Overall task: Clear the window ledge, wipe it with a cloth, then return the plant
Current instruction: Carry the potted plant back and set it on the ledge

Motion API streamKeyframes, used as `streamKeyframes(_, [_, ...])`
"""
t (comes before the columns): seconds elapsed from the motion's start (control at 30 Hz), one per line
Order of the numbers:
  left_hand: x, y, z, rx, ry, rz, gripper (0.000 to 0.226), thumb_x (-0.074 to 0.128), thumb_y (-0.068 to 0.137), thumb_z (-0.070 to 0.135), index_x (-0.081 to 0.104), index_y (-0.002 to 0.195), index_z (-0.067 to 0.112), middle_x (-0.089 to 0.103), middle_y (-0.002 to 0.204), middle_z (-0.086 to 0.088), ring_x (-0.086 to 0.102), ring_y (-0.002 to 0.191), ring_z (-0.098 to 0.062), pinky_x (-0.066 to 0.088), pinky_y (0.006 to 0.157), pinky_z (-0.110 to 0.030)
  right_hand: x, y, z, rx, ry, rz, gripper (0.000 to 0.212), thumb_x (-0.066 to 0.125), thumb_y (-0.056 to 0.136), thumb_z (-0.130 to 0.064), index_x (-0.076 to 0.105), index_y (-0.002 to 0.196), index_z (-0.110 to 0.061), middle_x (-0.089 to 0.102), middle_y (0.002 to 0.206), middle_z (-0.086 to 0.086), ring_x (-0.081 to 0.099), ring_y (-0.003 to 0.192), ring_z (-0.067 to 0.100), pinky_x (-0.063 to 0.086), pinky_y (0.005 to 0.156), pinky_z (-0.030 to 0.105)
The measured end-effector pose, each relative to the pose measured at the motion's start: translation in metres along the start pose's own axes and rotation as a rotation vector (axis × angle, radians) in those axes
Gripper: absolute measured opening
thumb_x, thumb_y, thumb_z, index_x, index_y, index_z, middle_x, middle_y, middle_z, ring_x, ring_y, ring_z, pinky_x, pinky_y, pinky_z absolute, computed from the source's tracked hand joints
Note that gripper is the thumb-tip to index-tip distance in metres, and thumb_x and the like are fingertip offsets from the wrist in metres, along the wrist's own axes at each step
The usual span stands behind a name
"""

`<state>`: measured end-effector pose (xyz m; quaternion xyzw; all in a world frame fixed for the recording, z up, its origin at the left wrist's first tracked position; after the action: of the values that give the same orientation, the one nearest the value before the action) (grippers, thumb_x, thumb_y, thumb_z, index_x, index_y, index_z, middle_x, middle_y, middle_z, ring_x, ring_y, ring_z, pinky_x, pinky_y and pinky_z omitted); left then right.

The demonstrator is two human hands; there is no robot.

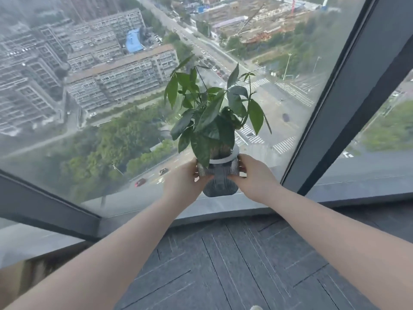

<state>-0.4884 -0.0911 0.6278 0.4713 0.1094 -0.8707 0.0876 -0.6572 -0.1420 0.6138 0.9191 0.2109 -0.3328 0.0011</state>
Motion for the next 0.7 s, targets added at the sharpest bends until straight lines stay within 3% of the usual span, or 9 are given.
streamKeyframes(0.1, [0.021,0.032,-0.013,-0.026,-0.057,-0.014,0.025,0.066,0.083,0.046,0.065,0.103,0.032,0.069,0.095,0.015,0.062,0.089,-0.005,0.045,0.075,-0.025,0.009,0.032,0.021,0.016,-0.005,-0.008,0.039,0.064,0.089,-0.022,0.052,0.125,-0.013,0.062,0.126,0.006,0.057,0.118,0.027,0.047,0.099,0.041])
streamKeyframes(0.23, [0.066,0.069,-0.037,-0.007,-0.14,-0.058,0.015,0.069,0.082,0.044,0.065,0.094,0.036,0.073,0.096,0.012,0.067,0.095,-0.007,0.053,0.087,-0.035,0.034,0.064,0.062,0.074,0.019,0.01,0.038,0.063,0.088,-0.021,0.051,0.124,-0.014,0.063,0.124,0.007,0.057,0.118,0.028,0.048,0.098,0.045])
streamKeyframes(0.33, [0.104,0.092,-0.06,0.008,-0.122,-0.07,0.013,0.069,0.083,0.041,0.063,0.092,0.035,0.071,0.096,0.01,0.066,0.096,-0.01,0.052,0.085,-0.033,0.064,0.083,0.099,0.102,0.011,0.025,0.037,0.06,0.09,-0.019,0.049,0.125,-0.015,0.063,0.123,0.005,0.056,0.118,0.026,0.048,0.097,0.043])
streamKeyframes(0.5, [0.181,0.119,-0.113,0.035,-0.147,-0.124,0.024,0.067,0.086,0.036,0.063,0.107,0.024,0.067,0.099,0.01,0.06,0.092,-0.006,0.048,0.082,-0.027,0.123,0.107,0.171,0.138,-0.035,0.04,0.035,0.061,0.09,-0.022,0.051,0.122,-0.016,0.064,0.122,0.003,0.058,0.116,0.023,0.049,0.092,0.036])
streamKeyframes(0.7, [0.283,0.146,-0.186,0.068,-0.133,-0.104,0.032,0.068,0.086,0.032,0.062,0.116,0.022,0.07,0.105,0.004,0.064,0.104,-0.016,0.052,0.09,-0.039,0.203,0.138,0.26,0.144,0.0,0.088,0.042,0.065,0.088,-0.018,0.051,0.128,-0.015,0.063,0.125,0.002,0.057,0.118,0.022,0.045,0.095,0.032])
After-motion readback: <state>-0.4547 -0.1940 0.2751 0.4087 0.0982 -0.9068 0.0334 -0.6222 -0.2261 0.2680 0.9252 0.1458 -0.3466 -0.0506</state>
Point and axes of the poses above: each hand's wrist, its own y-axis towards the middle knuckle, its own x-axis out of the palm, z = x × y, the point moved 5 cm from there along y, towards the middle knuckle
